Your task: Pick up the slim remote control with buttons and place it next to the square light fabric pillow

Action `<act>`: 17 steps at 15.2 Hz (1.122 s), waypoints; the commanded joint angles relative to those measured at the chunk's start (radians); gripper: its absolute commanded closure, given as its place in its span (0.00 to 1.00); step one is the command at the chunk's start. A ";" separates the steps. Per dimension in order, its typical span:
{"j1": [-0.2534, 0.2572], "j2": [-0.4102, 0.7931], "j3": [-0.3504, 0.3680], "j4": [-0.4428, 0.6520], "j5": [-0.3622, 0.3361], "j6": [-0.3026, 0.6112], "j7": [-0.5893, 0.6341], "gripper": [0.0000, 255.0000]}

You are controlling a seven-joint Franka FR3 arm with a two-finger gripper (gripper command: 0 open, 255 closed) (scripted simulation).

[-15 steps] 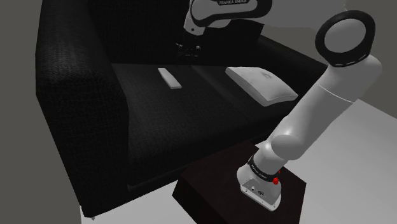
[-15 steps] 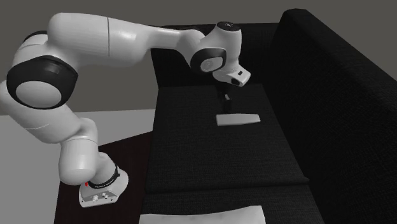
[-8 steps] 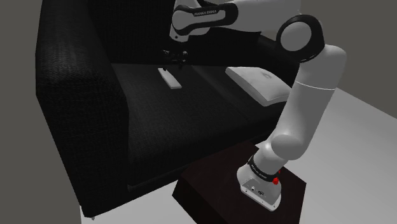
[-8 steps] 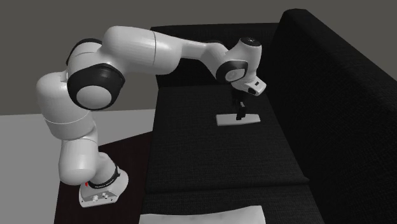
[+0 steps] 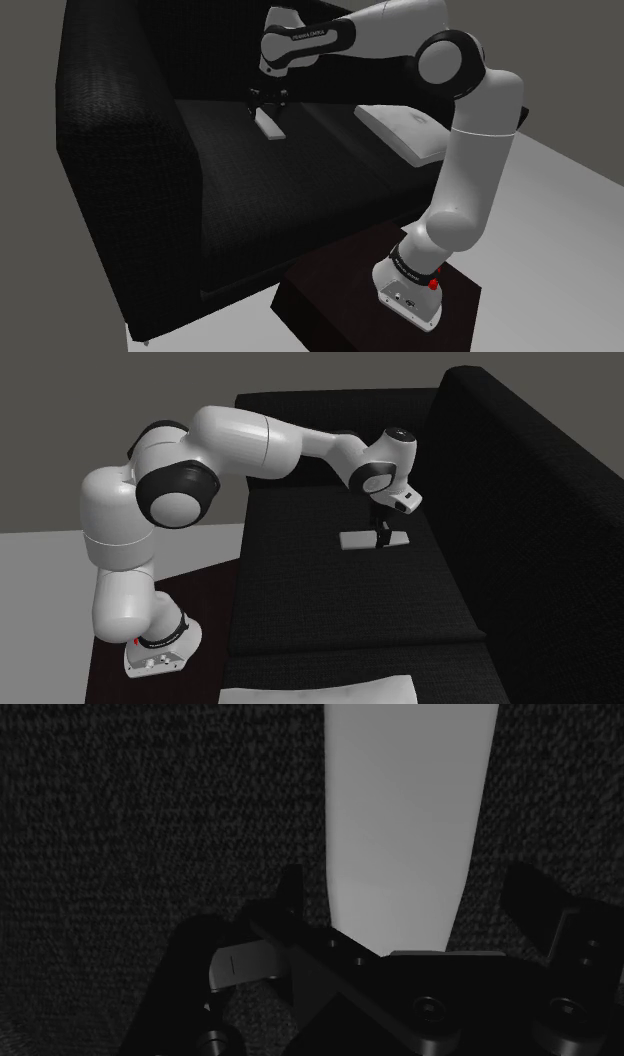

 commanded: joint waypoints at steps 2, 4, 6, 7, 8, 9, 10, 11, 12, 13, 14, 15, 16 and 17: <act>-0.001 0.015 -0.001 -0.016 -0.001 0.032 0.000 0.00; -0.001 0.015 -0.001 -0.016 -0.001 0.032 0.000 0.00; -0.001 0.015 -0.001 -0.016 -0.001 0.032 0.000 0.00; -0.001 0.015 -0.001 -0.016 -0.001 0.032 0.000 0.00; -0.001 0.015 -0.001 -0.016 -0.001 0.032 0.000 0.00; -0.001 0.015 -0.001 -0.016 -0.001 0.031 0.000 0.00; -0.001 0.015 -0.001 -0.016 -0.001 0.031 0.000 1.00; -0.001 0.015 -0.001 -0.016 -0.001 0.031 0.000 1.00; -0.001 0.015 -0.001 -0.016 -0.001 0.031 0.000 1.00; -0.001 0.015 -0.001 -0.016 -0.001 0.031 0.000 1.00; -0.001 0.015 -0.001 -0.016 -0.001 0.031 0.000 1.00; -0.001 0.015 -0.001 -0.016 -0.001 0.031 0.000 1.00; -0.001 0.015 -0.001 -0.016 -0.001 0.031 0.000 1.00; -0.001 0.015 -0.001 -0.016 -0.001 0.031 0.000 1.00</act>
